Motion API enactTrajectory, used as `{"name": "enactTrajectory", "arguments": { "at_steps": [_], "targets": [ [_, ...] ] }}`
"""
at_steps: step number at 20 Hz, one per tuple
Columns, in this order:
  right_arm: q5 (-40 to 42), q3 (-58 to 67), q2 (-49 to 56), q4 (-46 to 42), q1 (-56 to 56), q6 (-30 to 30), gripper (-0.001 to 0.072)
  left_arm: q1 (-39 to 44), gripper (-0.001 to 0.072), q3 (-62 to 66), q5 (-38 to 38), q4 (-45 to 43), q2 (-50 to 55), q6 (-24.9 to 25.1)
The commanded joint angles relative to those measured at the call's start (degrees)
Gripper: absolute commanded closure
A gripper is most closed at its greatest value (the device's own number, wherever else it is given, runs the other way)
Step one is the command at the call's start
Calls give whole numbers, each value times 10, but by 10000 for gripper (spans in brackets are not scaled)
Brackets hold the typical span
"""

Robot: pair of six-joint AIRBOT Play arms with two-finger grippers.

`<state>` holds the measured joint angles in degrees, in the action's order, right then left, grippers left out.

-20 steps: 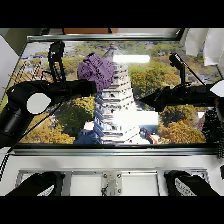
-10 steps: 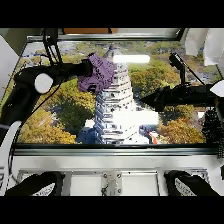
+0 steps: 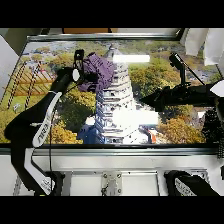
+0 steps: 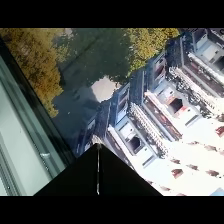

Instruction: Fold the clothes and pants, and hang the long-sleeved shirts on hangers.

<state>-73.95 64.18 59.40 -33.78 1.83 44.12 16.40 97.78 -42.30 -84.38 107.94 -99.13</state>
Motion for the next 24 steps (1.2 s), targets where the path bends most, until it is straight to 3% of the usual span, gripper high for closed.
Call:
{"name": "enactTrajectory", "arguments": {
  "at_steps": [1, 6, 7, 8, 9, 12, 16, 19, 24],
  "targets": [
    [0, 0, 0, 0, 0, 0, 689, 3, 34, 86, -1, -1, 108, 23],
    [0, 0, 0, 0, 0, 0, 689, 3, 38, 192, -85, 0, 186, 20],
    [0, 0, 0, 0, 0, 0, 688, 3, 227, 195, -92, 0, 187, 8],
    [0, 0, 0, 0, 0, 0, 689, 3, 551, 195, -101, 2, 183, -1],
    [0, 0, 0, 0, 0, 0, 688, 3, 689, 195, -115, 2, 176, -3],
    [0, 0, 0, 0, 0, 0, 688, 2, 689, 195, -138, -2, 103, 5],
    [0, 0, 0, 0, 0, 0, 689, 2, 689, 195, -124, -2, -106, 39],
    [0, 0, 0, 0, 0, 0, 689, 14, 689, 191, -164, -1, -261, 44],
    [0, 0, 0, 0, 0, 0, 689, 84, 690, 48, -172, -1, -483, 17]
  ]
}}
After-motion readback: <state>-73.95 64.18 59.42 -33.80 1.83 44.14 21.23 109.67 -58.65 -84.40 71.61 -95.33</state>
